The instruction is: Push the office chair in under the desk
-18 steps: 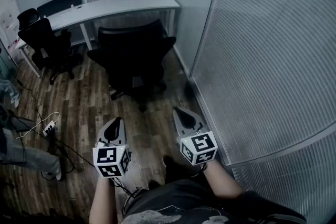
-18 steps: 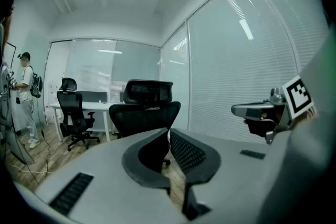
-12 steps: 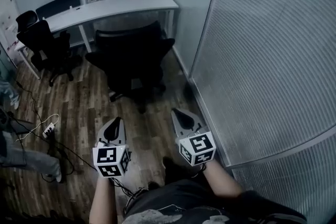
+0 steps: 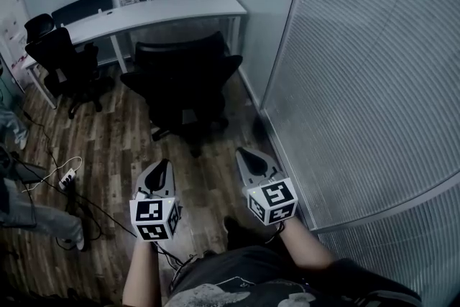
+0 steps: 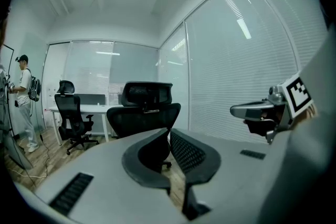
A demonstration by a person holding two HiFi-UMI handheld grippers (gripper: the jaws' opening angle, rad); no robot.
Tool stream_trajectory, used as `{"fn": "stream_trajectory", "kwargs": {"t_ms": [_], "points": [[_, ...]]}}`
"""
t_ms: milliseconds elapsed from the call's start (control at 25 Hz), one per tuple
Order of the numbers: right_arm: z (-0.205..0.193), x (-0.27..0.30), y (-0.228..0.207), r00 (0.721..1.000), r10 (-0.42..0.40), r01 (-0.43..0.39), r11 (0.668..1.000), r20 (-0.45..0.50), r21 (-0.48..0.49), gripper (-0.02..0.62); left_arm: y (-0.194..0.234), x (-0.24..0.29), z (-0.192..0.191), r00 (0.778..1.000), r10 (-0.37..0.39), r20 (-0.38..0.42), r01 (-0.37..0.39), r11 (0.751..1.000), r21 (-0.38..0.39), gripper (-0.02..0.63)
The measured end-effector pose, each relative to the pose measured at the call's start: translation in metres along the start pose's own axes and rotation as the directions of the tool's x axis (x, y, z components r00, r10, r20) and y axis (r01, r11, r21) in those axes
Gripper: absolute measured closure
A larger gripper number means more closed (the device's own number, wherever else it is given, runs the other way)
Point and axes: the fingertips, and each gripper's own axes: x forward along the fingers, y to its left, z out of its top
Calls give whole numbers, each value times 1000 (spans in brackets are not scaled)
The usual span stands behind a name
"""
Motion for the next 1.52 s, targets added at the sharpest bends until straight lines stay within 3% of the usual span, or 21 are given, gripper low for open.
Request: {"fn": "stream_trajectory", "kwargs": {"t_ms": [160, 400, 600, 1520], "points": [[-4, -7, 12, 1000, -17, 16, 999, 13, 38, 572, 5, -11, -4, 1000, -3, 1, 3, 1000, 8, 578], [-10, -17, 7, 991, -134, 136, 989, 27, -65, 572, 6, -15, -12, 1000, -9, -7, 9, 994, 107, 578], [-19, -5, -18, 987, -160, 160, 987, -11, 14, 572, 14, 1, -10, 1000, -4, -4, 4, 996, 87, 578], [14, 186, -131, 995, -97, 92, 980, -17, -175, 571, 91, 177, 39, 989, 145, -24, -142, 986, 90, 577]]}}
